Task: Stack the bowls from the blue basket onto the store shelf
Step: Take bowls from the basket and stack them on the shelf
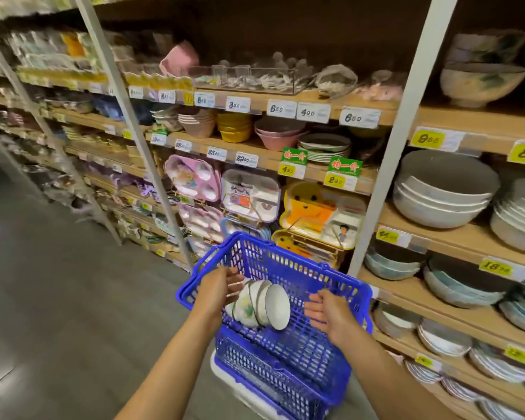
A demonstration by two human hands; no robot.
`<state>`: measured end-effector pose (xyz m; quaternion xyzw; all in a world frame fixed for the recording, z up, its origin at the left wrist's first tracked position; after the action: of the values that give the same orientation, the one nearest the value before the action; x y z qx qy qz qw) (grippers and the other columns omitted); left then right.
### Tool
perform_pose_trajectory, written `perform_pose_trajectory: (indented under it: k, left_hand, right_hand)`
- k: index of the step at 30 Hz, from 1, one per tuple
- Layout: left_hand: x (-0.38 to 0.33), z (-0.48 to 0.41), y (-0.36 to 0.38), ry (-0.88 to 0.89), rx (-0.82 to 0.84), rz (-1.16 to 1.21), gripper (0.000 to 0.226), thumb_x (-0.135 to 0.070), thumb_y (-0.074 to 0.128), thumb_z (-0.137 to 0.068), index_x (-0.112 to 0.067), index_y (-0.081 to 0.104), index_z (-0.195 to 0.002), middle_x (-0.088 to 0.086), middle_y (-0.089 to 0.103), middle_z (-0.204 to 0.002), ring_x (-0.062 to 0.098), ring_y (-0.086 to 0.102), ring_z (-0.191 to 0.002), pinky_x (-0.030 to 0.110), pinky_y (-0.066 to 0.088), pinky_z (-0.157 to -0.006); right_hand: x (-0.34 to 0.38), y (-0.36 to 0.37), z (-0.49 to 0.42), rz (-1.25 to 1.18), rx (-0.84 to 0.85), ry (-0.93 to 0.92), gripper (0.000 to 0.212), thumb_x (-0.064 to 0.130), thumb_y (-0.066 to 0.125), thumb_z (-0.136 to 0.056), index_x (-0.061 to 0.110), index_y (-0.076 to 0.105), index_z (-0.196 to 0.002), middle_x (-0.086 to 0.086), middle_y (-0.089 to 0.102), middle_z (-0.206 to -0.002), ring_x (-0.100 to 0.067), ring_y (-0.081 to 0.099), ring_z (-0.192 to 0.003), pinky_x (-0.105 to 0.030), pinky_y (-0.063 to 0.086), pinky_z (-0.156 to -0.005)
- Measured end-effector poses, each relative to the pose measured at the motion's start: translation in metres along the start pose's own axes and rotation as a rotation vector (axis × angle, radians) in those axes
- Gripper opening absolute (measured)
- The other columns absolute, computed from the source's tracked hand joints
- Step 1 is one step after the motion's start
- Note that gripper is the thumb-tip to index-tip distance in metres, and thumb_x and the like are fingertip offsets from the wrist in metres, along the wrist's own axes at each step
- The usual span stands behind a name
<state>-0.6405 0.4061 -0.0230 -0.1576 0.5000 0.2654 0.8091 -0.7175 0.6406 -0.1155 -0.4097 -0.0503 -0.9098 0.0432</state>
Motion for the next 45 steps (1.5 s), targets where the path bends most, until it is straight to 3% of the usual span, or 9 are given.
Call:
perform_pose_trajectory:
  k: [12,16,19,21,23,26,33,39,45]
  left_hand:
    - [0.043,-0.109,0.051,-0.106,0.110,-0.382,0.023,-0.017,0.044,-0.095,-0.015,0.056,-0.076,0.005,0.054,-0.076,0.020,0.046,-0.069,0.029,0.035,-0.063]
    - [0.052,-0.148,0.068,-0.071,0.159,-0.623,0.020,-0.025,0.048,-0.095,-0.012,0.063,-0.091,0.010,0.064,-0.092,0.023,0.058,-0.084,0.040,0.048,-0.078]
    - [0.061,-0.178,0.093,-0.023,0.267,-0.797,0.017,-0.022,0.049,-0.097,-0.021,0.057,-0.083,0.012,0.057,-0.100,0.022,0.053,-0.093,0.045,0.045,-0.094]
    - [0.073,-0.196,0.107,-0.019,0.337,-0.865,0.020,-0.023,0.049,-0.099,-0.016,0.060,-0.113,0.013,0.058,-0.118,0.025,0.054,-0.112,0.037,0.041,-0.099]
    - [0.091,-0.218,0.121,-0.013,0.411,-0.935,0.038,-0.021,0.048,-0.100,-0.003,0.050,-0.133,0.010,0.063,-0.118,0.025,0.055,-0.115,0.023,0.044,-0.093]
    - [0.123,-0.244,0.136,-0.005,0.485,-1.109,0.042,-0.020,0.049,-0.098,-0.007,0.047,-0.138,0.016,0.063,-0.123,0.030,0.057,-0.116,0.027,0.045,-0.094]
    - [0.183,-0.275,0.153,0.110,0.583,-1.283,0.048,-0.008,0.052,-0.091,0.005,0.040,-0.136,0.023,0.048,-0.137,0.033,0.043,-0.129,0.035,0.031,-0.109]
    - [0.203,-0.298,0.153,0.063,0.524,-1.290,0.058,-0.002,0.049,-0.087,-0.005,0.035,-0.143,0.014,0.041,-0.145,0.029,0.035,-0.136,0.028,0.027,-0.110]
    - [0.200,-0.303,0.154,0.029,0.557,-1.317,0.061,0.006,0.047,-0.088,-0.011,0.035,-0.146,0.013,0.040,-0.147,0.029,0.041,-0.135,0.033,0.034,-0.111]
  right_hand:
    - [-0.059,0.014,-0.095,0.042,-0.028,0.296,0.024,0.019,0.040,-0.098,0.003,0.054,-0.110,-0.014,0.059,-0.090,-0.030,0.061,-0.082,-0.032,0.046,-0.063]
    - [-0.073,0.022,-0.127,0.068,-0.022,0.373,0.044,0.022,0.036,-0.101,-0.008,0.044,-0.132,-0.027,0.058,-0.100,-0.022,0.046,-0.072,-0.024,0.027,-0.054]
    - [-0.086,0.035,-0.139,0.003,-0.026,0.462,0.031,0.029,0.043,-0.100,0.006,0.049,-0.120,-0.017,0.055,-0.093,-0.027,0.055,-0.079,-0.031,0.042,-0.067]
    - [-0.099,0.041,-0.147,-0.005,-0.028,0.515,0.040,0.032,0.047,-0.099,0.006,0.050,-0.129,-0.024,0.056,-0.124,-0.037,0.057,-0.111,-0.038,0.045,-0.090]
    - [-0.112,0.048,-0.160,0.006,-0.063,0.528,0.042,0.031,0.048,-0.099,0.004,0.048,-0.131,-0.022,0.052,-0.134,-0.032,0.056,-0.113,-0.030,0.044,-0.080]
    - [-0.128,0.056,-0.188,0.023,-0.151,0.485,0.031,0.015,0.051,-0.097,-0.002,0.055,-0.122,-0.018,0.058,-0.119,-0.023,0.051,-0.095,-0.027,0.040,-0.063]
    - [-0.167,0.096,-0.225,-0.222,-0.171,0.649,0.019,0.007,0.051,-0.093,0.005,0.042,-0.110,-0.015,0.047,-0.082,-0.030,0.049,-0.074,-0.053,0.046,-0.099]
    - [-0.186,0.109,-0.251,-0.416,-0.280,0.592,0.031,-0.011,0.040,-0.091,-0.010,0.051,-0.119,-0.029,0.058,-0.117,-0.043,0.060,-0.096,-0.052,0.049,-0.088]
    - [-0.184,0.100,-0.247,-0.443,-0.288,0.609,0.029,-0.018,0.038,-0.088,-0.002,0.052,-0.107,-0.020,0.058,-0.086,-0.035,0.058,-0.071,-0.040,0.053,-0.038]
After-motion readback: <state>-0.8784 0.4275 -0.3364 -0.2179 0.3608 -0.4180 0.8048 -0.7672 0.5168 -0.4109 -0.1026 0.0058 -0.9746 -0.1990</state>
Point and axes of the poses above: each hand's wrist, its own z-axis away from the middle knuckle, its own y-axis out of the palm, x = y × z, the point moved 7 cm from there along -z, towards the middle knuckle
